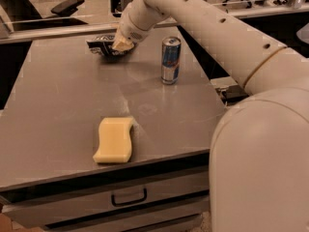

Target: Pick blue chip bag

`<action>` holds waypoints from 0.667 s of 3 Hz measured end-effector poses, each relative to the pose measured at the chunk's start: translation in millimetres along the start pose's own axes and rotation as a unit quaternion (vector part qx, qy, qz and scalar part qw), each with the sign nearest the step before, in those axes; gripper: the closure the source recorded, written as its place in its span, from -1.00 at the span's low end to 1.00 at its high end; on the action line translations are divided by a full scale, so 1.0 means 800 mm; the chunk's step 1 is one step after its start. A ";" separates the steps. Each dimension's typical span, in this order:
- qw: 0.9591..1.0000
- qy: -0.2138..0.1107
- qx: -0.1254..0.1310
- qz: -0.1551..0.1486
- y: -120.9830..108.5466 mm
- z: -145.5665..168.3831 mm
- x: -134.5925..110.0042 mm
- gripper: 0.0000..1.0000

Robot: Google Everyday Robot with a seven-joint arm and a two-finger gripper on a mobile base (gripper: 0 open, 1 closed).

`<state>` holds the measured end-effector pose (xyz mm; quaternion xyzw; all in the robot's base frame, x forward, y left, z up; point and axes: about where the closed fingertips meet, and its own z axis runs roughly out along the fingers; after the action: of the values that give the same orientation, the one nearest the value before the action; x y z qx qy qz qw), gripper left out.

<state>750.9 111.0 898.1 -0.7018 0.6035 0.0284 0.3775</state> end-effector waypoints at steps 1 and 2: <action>0.998 -0.049 0.020 0.016 -0.009 -0.031 -0.007 1.00; 0.991 -0.124 0.033 0.032 -0.007 -0.087 -0.020 1.00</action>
Offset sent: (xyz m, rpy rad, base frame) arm -0.0632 -0.0617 0.1187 0.4678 -0.0355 0.0960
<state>722.9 84.7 958.5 -0.6604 0.5747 0.1076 0.4711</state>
